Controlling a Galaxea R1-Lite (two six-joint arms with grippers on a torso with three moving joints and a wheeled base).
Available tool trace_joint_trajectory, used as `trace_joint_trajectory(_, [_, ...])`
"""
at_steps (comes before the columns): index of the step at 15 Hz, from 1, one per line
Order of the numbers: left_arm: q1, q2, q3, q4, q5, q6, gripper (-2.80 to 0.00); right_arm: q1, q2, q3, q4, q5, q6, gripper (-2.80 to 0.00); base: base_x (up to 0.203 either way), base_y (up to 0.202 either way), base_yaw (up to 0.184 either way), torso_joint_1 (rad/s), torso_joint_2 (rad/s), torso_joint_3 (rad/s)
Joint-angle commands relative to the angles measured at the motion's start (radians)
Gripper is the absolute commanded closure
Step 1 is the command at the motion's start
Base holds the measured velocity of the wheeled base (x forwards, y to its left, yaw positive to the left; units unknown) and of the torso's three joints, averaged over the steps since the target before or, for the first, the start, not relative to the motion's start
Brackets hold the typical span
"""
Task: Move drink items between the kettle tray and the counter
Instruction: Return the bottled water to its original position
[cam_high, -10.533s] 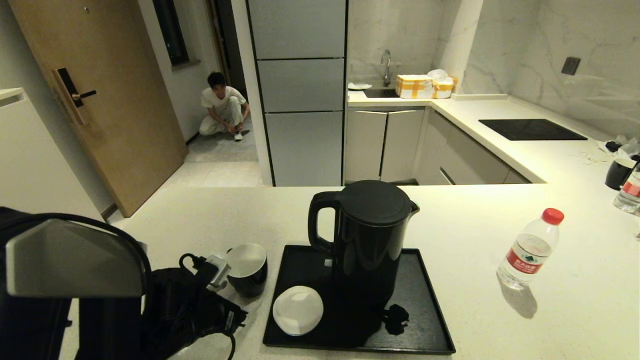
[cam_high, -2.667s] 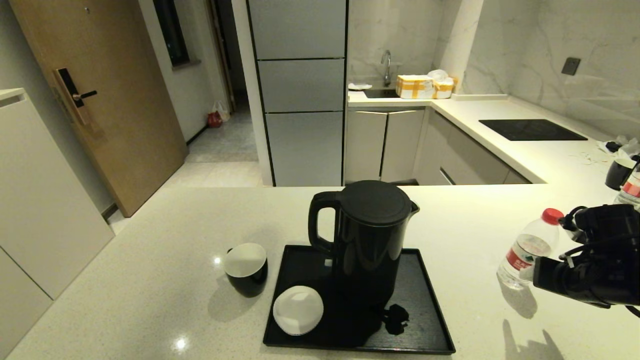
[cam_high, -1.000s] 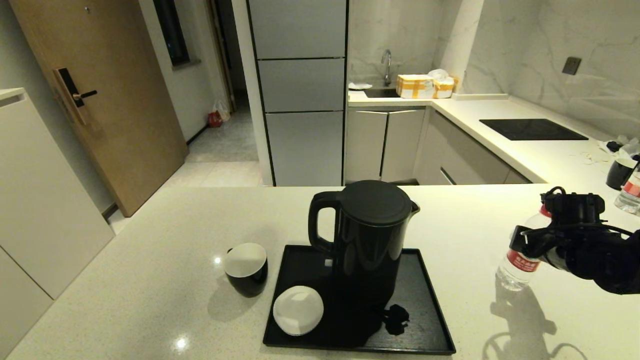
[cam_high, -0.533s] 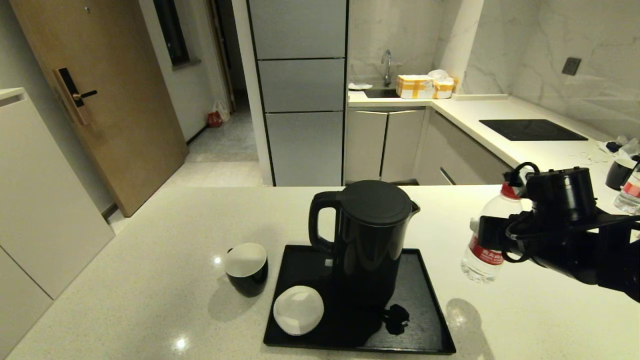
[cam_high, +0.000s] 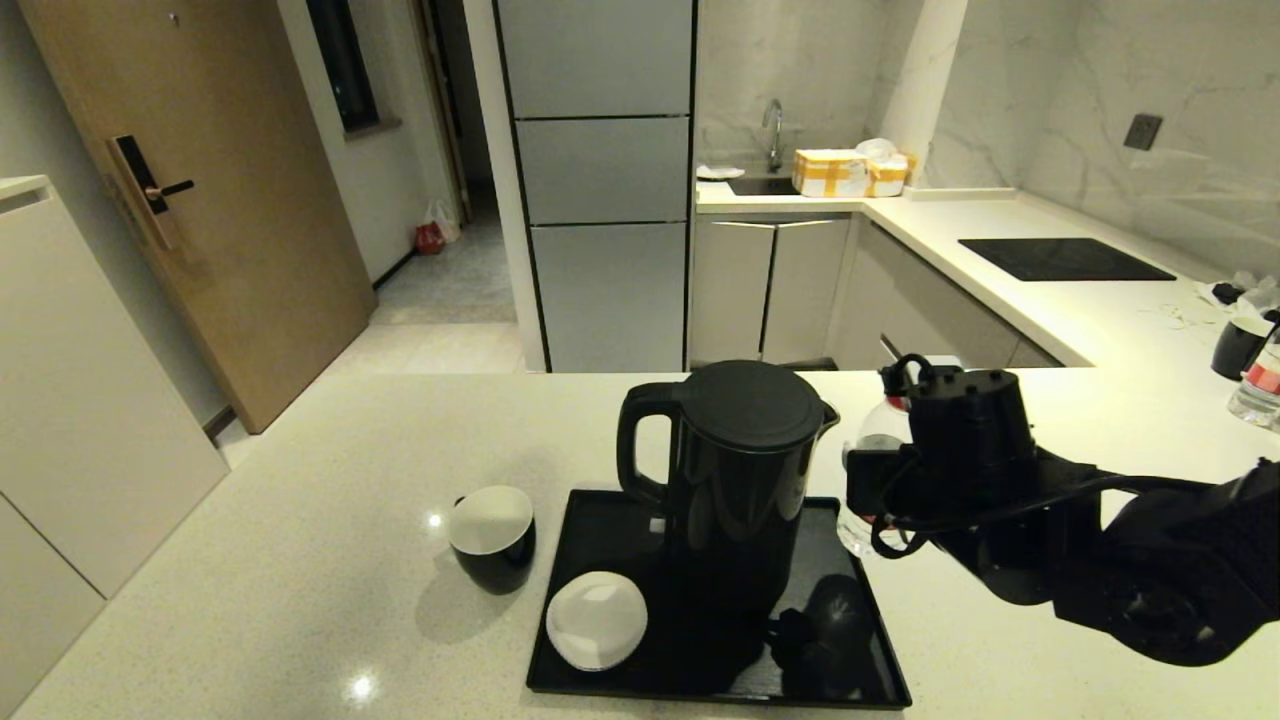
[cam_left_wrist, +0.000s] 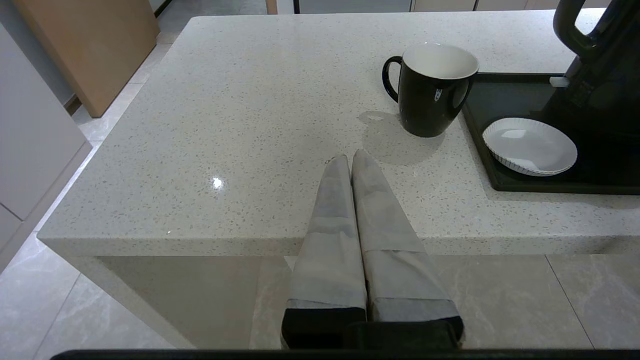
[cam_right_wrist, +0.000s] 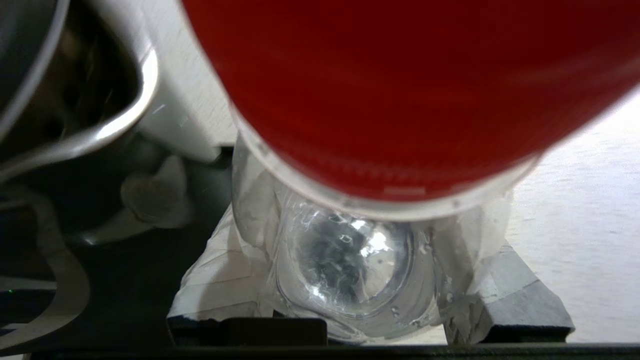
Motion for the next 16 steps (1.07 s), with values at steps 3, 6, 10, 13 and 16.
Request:
trace_joint_trajectory(3, [0.001,-0.002,0.000,0.001,0.000,0.000,0.00,-0.002,0.095,-0.026,-0.004,0.071,0.012,0.00,0.000,0.000,0.000,0.000,0.00,0.000])
trace_joint_trajectory(6, [0.001,-0.002,0.000,0.001,0.000,0.000,0.00,-0.002,0.120,-0.025,0.000,0.092,0.053,0.00,0.000,0.000,0.000,0.000,0.00,0.000])
trace_joint_trajectory(10, [0.001,-0.002,0.000,0.001,0.000,0.000,0.00,-0.002,0.126,-0.029,0.007,0.133,0.106,0.00,0.000,0.000,0.000,0.000,0.00,0.000])
trace_joint_trajectory(13, [0.001,-0.002,0.000,0.001,0.000,0.000,0.00,-0.002,0.122,-0.029,0.014,0.131,0.106,-2.80,0.000,0.000,0.000,0.000,0.00,0.000])
trace_joint_trajectory(16, [-0.001,-0.002,0.000,0.001,0.000,0.000,0.00,-0.002,0.112,-0.020,0.016,0.132,0.106,-2.80,0.000,0.000,0.000,0.000,0.00,0.000])
